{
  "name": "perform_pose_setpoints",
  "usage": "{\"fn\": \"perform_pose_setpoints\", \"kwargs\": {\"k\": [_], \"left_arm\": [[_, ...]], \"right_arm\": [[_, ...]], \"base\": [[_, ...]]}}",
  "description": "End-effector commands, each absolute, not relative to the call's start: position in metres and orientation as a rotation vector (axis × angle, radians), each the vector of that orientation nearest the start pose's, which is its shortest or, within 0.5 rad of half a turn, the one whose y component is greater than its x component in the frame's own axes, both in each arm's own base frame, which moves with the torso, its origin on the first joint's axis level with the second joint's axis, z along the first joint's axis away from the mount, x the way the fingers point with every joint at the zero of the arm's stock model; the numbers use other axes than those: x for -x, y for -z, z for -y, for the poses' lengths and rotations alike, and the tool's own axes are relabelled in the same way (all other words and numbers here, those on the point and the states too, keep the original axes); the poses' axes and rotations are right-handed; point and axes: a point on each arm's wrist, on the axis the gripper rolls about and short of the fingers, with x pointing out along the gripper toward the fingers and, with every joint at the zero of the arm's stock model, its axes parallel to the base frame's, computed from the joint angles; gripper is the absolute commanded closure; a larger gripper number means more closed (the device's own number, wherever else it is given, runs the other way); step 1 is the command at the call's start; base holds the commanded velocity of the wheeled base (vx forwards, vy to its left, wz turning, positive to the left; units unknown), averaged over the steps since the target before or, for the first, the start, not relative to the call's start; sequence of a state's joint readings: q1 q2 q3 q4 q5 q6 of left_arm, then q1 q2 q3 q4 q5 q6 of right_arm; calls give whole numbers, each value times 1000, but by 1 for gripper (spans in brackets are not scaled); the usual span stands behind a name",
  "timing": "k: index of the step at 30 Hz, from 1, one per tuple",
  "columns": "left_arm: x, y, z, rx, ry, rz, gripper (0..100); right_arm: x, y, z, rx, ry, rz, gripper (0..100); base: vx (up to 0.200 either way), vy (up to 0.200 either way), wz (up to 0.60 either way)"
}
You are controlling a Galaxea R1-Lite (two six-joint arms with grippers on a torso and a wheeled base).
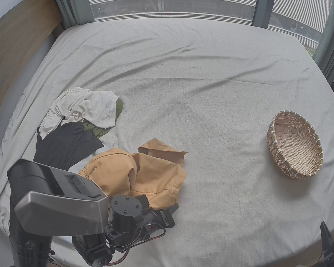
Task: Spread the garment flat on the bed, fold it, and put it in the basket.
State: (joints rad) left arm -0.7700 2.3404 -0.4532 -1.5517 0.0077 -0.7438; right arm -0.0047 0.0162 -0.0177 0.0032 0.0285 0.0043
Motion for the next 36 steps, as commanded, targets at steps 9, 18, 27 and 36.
{"fn": "perform_pose_setpoints", "kwargs": {"k": [9, 18, 27, 36], "left_arm": [[-220, 11, 260, 565, 701, -573, 100], [-214, 16, 270, 558, 733, -586, 100], [-213, 15, 272, 559, 740, -583, 100], [-212, 15, 274, 560, 752, -583, 100]], "right_arm": [[22, -75, -1, -5, -25, -14, 0], [22, -75, -1, -5, -25, -14, 0], [22, -75, -1, -5, -25, -14, 0], [22, -75, -1, -5, -25, -14, 0]], "base": [[0, 0, 0], [0, 0, 0], [0, 0, 0], [0, 0, 0]]}}
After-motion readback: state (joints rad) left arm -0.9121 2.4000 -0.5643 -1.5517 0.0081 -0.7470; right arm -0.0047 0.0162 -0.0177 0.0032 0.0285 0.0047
